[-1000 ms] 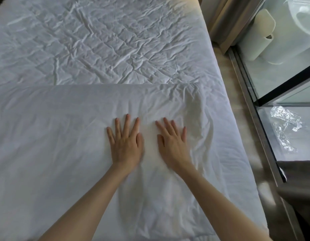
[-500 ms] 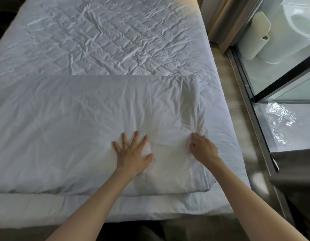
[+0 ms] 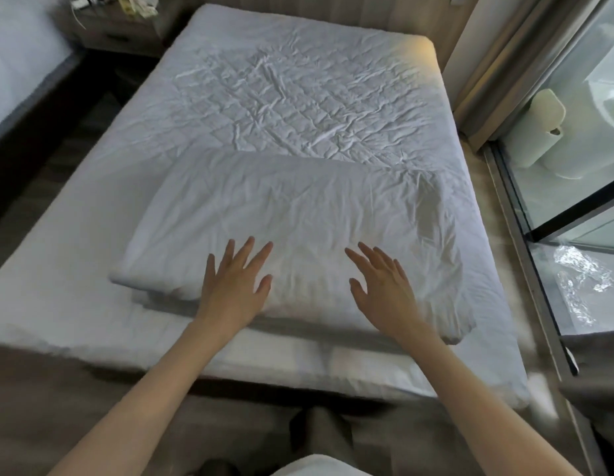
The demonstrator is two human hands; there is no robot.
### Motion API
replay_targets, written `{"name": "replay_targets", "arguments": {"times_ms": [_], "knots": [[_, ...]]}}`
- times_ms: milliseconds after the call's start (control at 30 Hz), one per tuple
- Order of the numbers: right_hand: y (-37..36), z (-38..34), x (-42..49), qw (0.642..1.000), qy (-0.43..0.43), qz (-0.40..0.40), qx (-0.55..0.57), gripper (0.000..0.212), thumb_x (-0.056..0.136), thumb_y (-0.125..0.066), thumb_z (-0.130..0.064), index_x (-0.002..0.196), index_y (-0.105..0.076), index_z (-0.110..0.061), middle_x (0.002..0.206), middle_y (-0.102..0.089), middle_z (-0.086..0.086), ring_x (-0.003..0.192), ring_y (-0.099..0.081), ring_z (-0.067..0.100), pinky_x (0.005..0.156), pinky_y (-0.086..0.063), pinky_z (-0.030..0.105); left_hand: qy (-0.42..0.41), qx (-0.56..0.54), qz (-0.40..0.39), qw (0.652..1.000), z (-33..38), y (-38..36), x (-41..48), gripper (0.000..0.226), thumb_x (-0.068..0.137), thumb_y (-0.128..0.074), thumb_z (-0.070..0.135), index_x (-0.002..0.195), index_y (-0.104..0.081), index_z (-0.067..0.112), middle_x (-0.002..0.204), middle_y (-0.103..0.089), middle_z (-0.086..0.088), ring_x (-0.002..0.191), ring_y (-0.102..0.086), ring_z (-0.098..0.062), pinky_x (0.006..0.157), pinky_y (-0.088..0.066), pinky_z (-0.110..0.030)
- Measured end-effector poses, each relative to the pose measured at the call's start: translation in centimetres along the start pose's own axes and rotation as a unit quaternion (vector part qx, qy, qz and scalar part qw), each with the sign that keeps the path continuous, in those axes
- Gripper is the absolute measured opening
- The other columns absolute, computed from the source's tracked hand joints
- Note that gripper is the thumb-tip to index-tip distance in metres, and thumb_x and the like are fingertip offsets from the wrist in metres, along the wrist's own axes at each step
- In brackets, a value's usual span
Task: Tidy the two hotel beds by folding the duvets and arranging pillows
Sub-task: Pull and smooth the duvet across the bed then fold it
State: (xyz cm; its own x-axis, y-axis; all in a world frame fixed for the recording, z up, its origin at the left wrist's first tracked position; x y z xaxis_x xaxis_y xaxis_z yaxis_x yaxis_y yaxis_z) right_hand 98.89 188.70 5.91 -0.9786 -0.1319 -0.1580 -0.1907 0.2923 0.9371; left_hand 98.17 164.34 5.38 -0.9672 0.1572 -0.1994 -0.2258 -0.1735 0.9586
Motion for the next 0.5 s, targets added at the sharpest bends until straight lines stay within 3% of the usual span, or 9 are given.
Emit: {"name": "replay_targets", "arguments": {"times_ms": [233, 367, 500], "knots": [[-3.7, -14.9, -3.1, 0.998, 0.04, 0.046, -0.014, 0.055, 0.101, -0.042, -0.031, 0.152, -0.022, -0.031, 0.161, -0.016, -0.004, 0.149, -0.01, 0.02, 0.121, -0.009, 0.044, -0.004, 0.026, 0.052, 0.998, -12.5, 4.5, -10.2, 0.06, 0.099, -0.02, 0.054, 0.154, -0.004, 0.034, 0.162, 0.004, 0.004, 0.149, 0.007, -0.024, 0.12, -0.005, -0.048], [-5.9, -23.7, -5.6, 0.996, 0.072, 0.061, -0.007, 0.054, 0.101, -0.043, -0.03, 0.151, -0.024, -0.032, 0.161, -0.017, -0.005, 0.149, -0.01, 0.019, 0.121, -0.009, 0.045, -0.004, 0.051, 0.071, 0.996, -19.7, 7.0, -15.2, 0.061, 0.097, -0.007, 0.06, 0.153, -0.001, 0.036, 0.161, 0.007, 0.006, 0.149, 0.009, -0.023, 0.119, -0.002, -0.045], [-7.4, -30.0, -6.8, 0.995, 0.085, 0.059, -0.007, 0.054, 0.1, -0.044, -0.03, 0.151, -0.026, -0.033, 0.16, -0.018, -0.005, 0.149, -0.011, 0.019, 0.121, -0.011, 0.046, 0.0, 0.045, 0.068, 0.997, -25.2, 8.9, -18.4, 0.061, 0.096, -0.016, 0.055, 0.153, -0.002, 0.036, 0.161, 0.007, 0.007, 0.149, 0.01, -0.022, 0.119, 0.001, -0.044]]}}
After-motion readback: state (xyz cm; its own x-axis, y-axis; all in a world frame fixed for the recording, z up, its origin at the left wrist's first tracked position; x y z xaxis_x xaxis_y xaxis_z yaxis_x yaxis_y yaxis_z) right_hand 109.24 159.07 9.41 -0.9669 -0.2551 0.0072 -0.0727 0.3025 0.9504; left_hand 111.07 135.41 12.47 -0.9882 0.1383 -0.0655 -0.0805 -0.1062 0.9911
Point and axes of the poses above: each hand's wrist, its own x-axis towards the middle knuckle, its own y-axis out of the back of the hand, z = x × y, the point moved 3 cm from there along x, towards the middle knuckle
